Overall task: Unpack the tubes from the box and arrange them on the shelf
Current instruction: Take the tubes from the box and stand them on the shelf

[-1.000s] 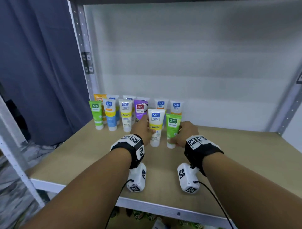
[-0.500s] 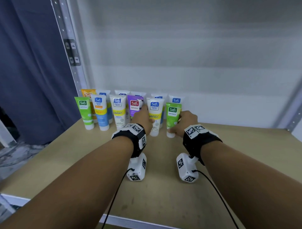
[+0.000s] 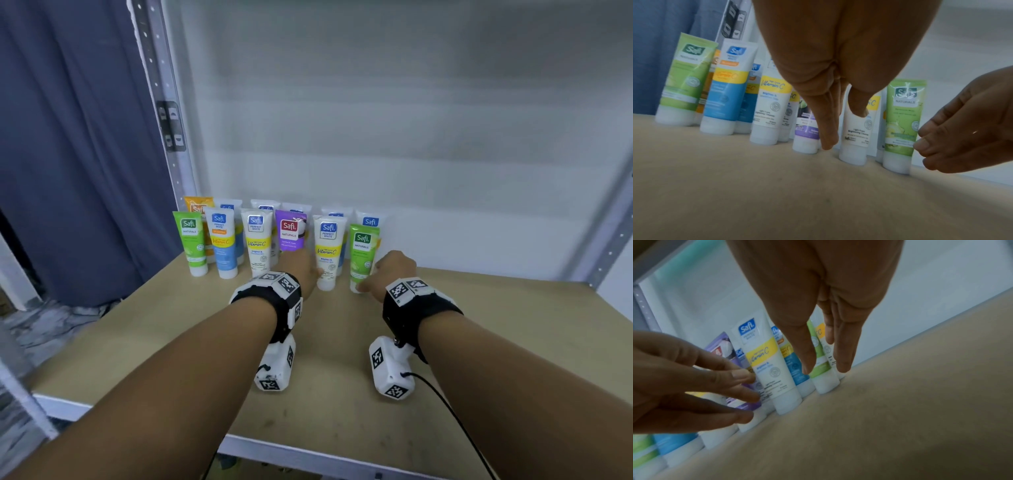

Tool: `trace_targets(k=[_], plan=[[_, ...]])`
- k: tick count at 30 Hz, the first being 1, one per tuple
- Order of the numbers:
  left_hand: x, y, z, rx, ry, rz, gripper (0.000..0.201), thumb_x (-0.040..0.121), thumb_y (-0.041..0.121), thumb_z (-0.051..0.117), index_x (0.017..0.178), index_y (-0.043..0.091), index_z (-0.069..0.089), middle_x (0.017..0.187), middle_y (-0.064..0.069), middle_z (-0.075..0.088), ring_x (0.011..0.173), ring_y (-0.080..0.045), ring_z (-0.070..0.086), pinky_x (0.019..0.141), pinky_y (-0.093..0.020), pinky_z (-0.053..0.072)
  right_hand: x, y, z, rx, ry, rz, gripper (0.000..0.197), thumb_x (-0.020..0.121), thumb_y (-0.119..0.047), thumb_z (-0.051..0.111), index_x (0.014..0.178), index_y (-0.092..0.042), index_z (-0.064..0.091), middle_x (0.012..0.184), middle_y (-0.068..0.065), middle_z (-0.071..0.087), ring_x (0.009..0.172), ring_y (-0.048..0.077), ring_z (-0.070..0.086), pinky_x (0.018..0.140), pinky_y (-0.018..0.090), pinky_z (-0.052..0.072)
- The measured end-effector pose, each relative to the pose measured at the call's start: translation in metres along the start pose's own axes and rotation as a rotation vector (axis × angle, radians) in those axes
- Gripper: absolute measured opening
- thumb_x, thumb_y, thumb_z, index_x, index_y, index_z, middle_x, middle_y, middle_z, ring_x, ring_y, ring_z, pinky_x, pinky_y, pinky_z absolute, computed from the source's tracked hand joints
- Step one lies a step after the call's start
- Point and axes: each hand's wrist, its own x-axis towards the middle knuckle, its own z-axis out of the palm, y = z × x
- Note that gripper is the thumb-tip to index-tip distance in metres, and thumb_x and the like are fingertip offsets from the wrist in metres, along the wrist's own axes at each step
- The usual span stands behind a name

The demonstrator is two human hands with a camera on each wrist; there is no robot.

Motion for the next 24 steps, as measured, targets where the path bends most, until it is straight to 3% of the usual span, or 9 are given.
trace_targets(k=[2,5,9,11,13,18,24], plan=[[-0.017,-0.004,-0.006,0.022,0.002,0.028,0.027,0.095,0.021,0.056,0.115,0.004,0.058,0.115,-0.015,0.06,0.105,-0.03,0.057,0.082,-0.031,0.043,-0.014,-0.001,0.0,-0.01,-0.001,-0.01,0.039,0.069,-0.025,0.084,0.096,-0.009,0.061,0.09,0.004,0.061,0.09,0.023,0.063,0.065,0.024,0.043],[-0.044,-0.014,-0.015,0.061,-0.004,0.021,0.032,0.093,0.027,0.057,0.119,0.007,0.058,0.119,-0.013,0.059,0.107,-0.028,0.057,0.088,-0.033,0.048,-0.041,-0.007,0.003,-0.034,-0.034,-0.048,0.043,0.073,-0.024,0.081,0.108,-0.006,0.062,0.107,0.008,0.064,0.099,0.023,0.063,0.073,0.023,0.046],[-0.088,-0.032,-0.03,0.093,-0.043,-0.004,0.04,0.091,0.041,0.056,0.123,0.016,0.055,0.122,-0.009,0.059,0.109,-0.026,0.058,0.095,-0.037,0.048,-0.083,-0.019,0.011,0.001,-0.095,-0.098,0.044,0.071,-0.026,0.081,0.109,-0.008,0.066,0.113,0.008,0.064,0.103,0.022,0.062,0.082,0.023,0.049],[-0.114,-0.044,-0.039,0.115,-0.025,-0.002,0.038,0.09,0.041,0.058,0.119,0.017,0.059,0.119,-0.01,0.062,0.107,-0.027,0.06,0.094,-0.036,0.049,-0.109,-0.027,0.017,0.001,-0.141,-0.153,0.044,0.074,-0.028,0.079,0.111,-0.008,0.066,0.116,0.007,0.064,0.11,0.022,0.06,0.093,0.026,0.049],[-0.142,-0.056,-0.047,0.124,0.004,-0.013,0.033,0.088,0.04,0.06,0.113,0.019,0.061,0.115,-0.009,0.065,0.104,-0.028,0.061,0.091,-0.037,0.051,-0.137,-0.036,0.025,0.003,-0.178,-0.223,0.043,0.075,-0.029,0.078,0.112,-0.01,0.068,0.118,0.004,0.064,0.113,0.021,0.058,0.097,0.025,0.045],[-0.217,-0.091,-0.062,0.137,0.033,-0.109,0.021,0.084,0.038,0.061,0.1,0.024,0.063,0.105,-0.006,0.067,0.099,-0.029,0.062,0.088,-0.037,0.052,-0.202,-0.055,0.066,0.035,-0.239,-0.315,0.021,0.066,-0.023,0.08,0.081,-0.021,0.065,0.099,0.008,0.07,0.089,0.022,0.065,0.079,0.024,0.05],[-0.313,-0.159,-0.05,0.165,0.046,-0.334,0.011,0.084,0.03,0.06,0.085,0.019,0.062,0.094,-0.01,0.068,0.091,-0.032,0.064,0.078,-0.039,0.055,-0.273,-0.066,0.128,-0.002,-0.349,-0.495,0.009,0.072,-0.012,0.071,0.08,-0.013,0.069,0.085,0.01,0.073,0.083,0.024,0.068,0.082,0.029,0.055]])
